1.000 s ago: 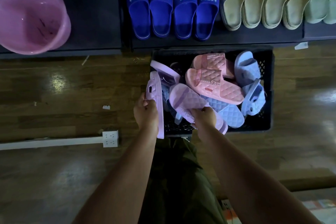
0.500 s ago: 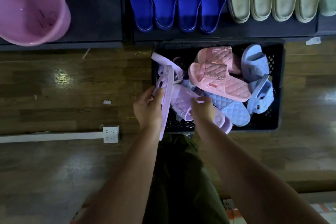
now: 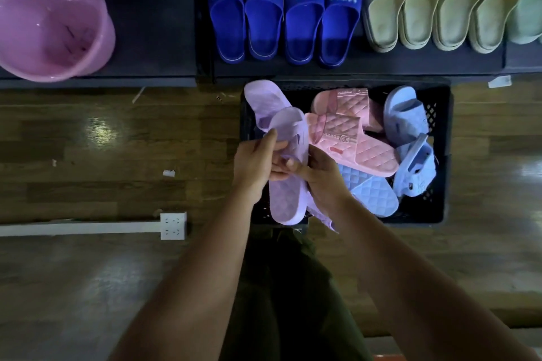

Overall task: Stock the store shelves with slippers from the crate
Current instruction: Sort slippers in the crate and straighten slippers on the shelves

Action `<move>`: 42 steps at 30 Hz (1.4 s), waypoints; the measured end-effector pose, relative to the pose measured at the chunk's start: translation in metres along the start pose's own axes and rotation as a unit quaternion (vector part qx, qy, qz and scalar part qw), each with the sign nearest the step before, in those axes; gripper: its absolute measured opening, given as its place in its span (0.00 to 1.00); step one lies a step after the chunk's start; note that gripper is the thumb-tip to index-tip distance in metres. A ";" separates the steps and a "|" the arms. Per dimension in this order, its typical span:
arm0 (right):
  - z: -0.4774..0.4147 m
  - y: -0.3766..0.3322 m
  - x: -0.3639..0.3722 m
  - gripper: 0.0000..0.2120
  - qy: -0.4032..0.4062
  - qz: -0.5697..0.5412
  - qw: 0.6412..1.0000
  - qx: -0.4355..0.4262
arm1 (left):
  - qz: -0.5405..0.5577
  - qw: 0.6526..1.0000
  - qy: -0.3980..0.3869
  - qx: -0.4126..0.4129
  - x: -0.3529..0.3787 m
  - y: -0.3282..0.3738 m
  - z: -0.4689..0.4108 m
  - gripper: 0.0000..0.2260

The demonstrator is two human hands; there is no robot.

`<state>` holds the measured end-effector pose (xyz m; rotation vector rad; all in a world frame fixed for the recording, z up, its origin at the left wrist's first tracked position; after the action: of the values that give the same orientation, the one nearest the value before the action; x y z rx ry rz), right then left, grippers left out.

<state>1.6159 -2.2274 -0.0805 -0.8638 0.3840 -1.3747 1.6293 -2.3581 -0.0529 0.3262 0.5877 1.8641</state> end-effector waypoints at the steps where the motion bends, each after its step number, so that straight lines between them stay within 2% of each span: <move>1: -0.002 0.000 -0.005 0.19 0.006 0.006 1.000 0.004 | -0.037 0.999 -0.009 0.001 0.001 0.003 -0.007 0.17; 2: -0.003 0.001 -0.010 0.17 0.019 0.011 1.000 0.010 | -0.081 0.997 -0.007 0.019 0.002 0.008 -0.015 0.17; 4: -0.007 0.002 -0.023 0.14 0.052 0.046 0.998 0.008 | -0.176 0.979 0.046 0.094 -0.003 0.024 -0.031 0.18; 7: -0.013 0.004 -0.041 0.08 0.081 0.080 0.993 0.007 | -0.311 0.900 0.172 0.253 -0.012 0.058 -0.054 0.11; 8: -0.015 0.005 -0.045 0.07 0.085 0.068 0.994 0.009 | -0.340 0.876 0.197 0.280 -0.012 0.068 -0.063 0.10; 9: -0.016 0.006 -0.050 0.08 0.088 0.055 0.995 0.011 | -0.368 0.861 0.201 0.286 -0.010 0.073 -0.078 0.15; 11: -0.021 0.010 -0.059 0.09 0.102 0.028 0.994 0.014 | -0.429 0.843 0.156 0.285 0.003 0.080 -0.105 0.23; 14: -0.027 0.014 -0.069 0.11 0.114 0.025 0.993 0.014 | -0.509 0.806 0.099 0.286 0.021 0.082 -0.129 0.27; 16: -0.026 0.012 -0.068 0.11 0.114 0.029 0.993 0.009 | -0.536 0.787 0.124 0.279 0.020 0.083 -0.129 0.26; 20: -0.014 0.005 -0.064 0.10 0.151 0.018 0.988 0.013 | -0.580 0.754 0.148 0.269 0.013 0.075 -0.104 0.16; 22: -0.004 -0.001 -0.064 0.13 0.177 0.019 0.984 0.025 | -0.554 0.769 0.161 0.277 0.002 0.069 -0.086 0.15; 26: 0.023 -0.014 -0.060 0.21 0.217 -0.017 0.974 0.056 | -0.402 0.853 0.200 0.267 -0.031 0.069 -0.037 0.14; 28: 0.038 -0.025 -0.052 0.23 0.218 -0.020 0.974 0.060 | -0.345 0.876 0.214 0.262 -0.040 0.070 -0.009 0.12; 32: 0.068 -0.058 -0.040 0.09 0.258 -0.038 0.964 0.044 | -0.256 0.906 0.253 0.223 -0.056 0.067 0.049 0.11; 36: 0.091 -0.085 -0.029 0.05 0.285 -0.058 0.956 0.024 | -0.101 0.963 0.207 0.141 -0.051 0.048 0.092 0.08; 39: 0.105 -0.099 -0.022 0.06 0.284 -0.028 0.958 0.023 | -0.020 0.976 0.174 0.131 -0.041 0.046 0.118 0.08; 42: 0.116 -0.109 -0.020 0.07 0.281 -0.012 0.959 0.026 | 0.063 0.984 0.107 0.129 -0.031 0.050 0.134 0.11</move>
<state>1.6178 -2.1690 0.0686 -0.4200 0.7707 -1.6368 1.6668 -2.3687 0.0884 0.3422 0.9807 1.9612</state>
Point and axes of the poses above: each hand's wrist, its own z-axis away from the middle knuckle, its own x-axis out of the palm, y = z × x, the point moved 7 cm from there along -z, towards the middle knuckle, and after that the axes turned 3 degrees about -x, right-handed, at the moved point
